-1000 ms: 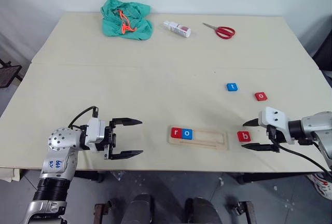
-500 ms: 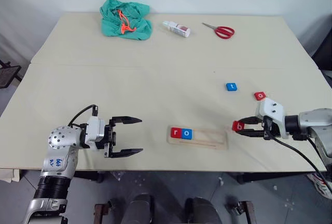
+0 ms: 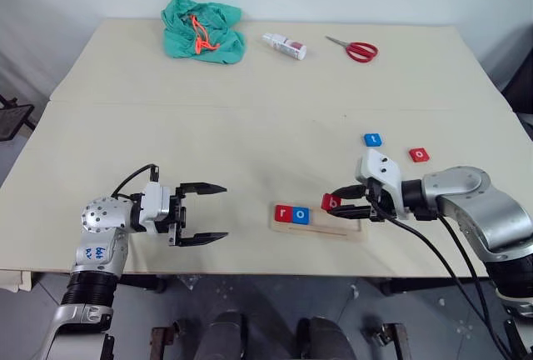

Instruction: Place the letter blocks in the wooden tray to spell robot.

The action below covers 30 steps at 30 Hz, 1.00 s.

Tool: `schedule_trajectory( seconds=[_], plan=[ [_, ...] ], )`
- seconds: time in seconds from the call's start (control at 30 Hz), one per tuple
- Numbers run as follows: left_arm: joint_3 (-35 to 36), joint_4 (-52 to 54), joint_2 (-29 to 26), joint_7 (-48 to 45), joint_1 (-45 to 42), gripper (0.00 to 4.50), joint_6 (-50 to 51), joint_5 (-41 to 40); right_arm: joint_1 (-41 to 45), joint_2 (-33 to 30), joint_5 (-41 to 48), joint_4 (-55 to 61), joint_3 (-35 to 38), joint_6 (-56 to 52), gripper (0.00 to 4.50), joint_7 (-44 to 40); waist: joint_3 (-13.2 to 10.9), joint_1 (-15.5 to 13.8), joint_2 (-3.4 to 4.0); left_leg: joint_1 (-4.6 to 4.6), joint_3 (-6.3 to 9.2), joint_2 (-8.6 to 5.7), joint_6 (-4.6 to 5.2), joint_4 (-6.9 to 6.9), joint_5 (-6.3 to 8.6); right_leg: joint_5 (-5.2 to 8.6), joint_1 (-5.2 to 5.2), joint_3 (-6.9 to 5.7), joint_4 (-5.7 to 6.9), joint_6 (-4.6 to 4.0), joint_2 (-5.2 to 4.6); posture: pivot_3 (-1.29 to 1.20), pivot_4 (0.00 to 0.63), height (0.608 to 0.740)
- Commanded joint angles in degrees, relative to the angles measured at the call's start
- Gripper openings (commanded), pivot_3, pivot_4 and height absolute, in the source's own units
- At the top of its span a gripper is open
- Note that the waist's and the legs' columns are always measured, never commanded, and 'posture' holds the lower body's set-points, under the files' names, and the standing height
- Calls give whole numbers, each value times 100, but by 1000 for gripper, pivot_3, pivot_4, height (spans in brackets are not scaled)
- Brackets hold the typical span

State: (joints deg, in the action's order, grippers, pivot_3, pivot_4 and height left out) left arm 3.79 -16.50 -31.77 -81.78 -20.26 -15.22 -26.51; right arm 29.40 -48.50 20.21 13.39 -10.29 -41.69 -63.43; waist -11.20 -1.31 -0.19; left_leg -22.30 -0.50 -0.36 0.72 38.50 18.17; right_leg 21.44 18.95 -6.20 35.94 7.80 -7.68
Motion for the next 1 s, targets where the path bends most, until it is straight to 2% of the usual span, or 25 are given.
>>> schedule_trajectory(
  seconds=[0.03, 0.63, 0.93, 1.0],
  plan=[
    [8, 209, 46, 63, 33, 4500, -44, -34, 140, 107, -97, 99, -253, 79, 1455, -49, 0, 7, 0, 0, 0, 1, 0, 0, 0, 0, 0, 0, 0, 0, 1, 0, 150, 740],
    [-25, 449, 70, 302, 148, 4500, -2, -21, 225, 183, -589, -105, -767, 327, 1455, -110, 0, 12, 0, 0, 0, 1, 0, 1, 0, 0, 0, 0, 1, 0, 1, 0, 150, 740],
    [-36, 442, 75, 337, 127, 4500, -8, -16, 233, 202, -497, 119, -626, 195, 4480, -187, 0, 12, 0, 0, -1, 1, 0, 1, 0, 0, 0, -1, 1, 0, 1, 0, 150, 740],
    [-35, 447, 77, 344, 124, 4500, -13, -16, 234, 232, -241, 433, -427, -42, 4480, -161, 0, 14, 0, 0, -1, 1, 0, 1, 0, 0, 1, 0, 1, 0, 1, 0, 150, 740]
  ],
)
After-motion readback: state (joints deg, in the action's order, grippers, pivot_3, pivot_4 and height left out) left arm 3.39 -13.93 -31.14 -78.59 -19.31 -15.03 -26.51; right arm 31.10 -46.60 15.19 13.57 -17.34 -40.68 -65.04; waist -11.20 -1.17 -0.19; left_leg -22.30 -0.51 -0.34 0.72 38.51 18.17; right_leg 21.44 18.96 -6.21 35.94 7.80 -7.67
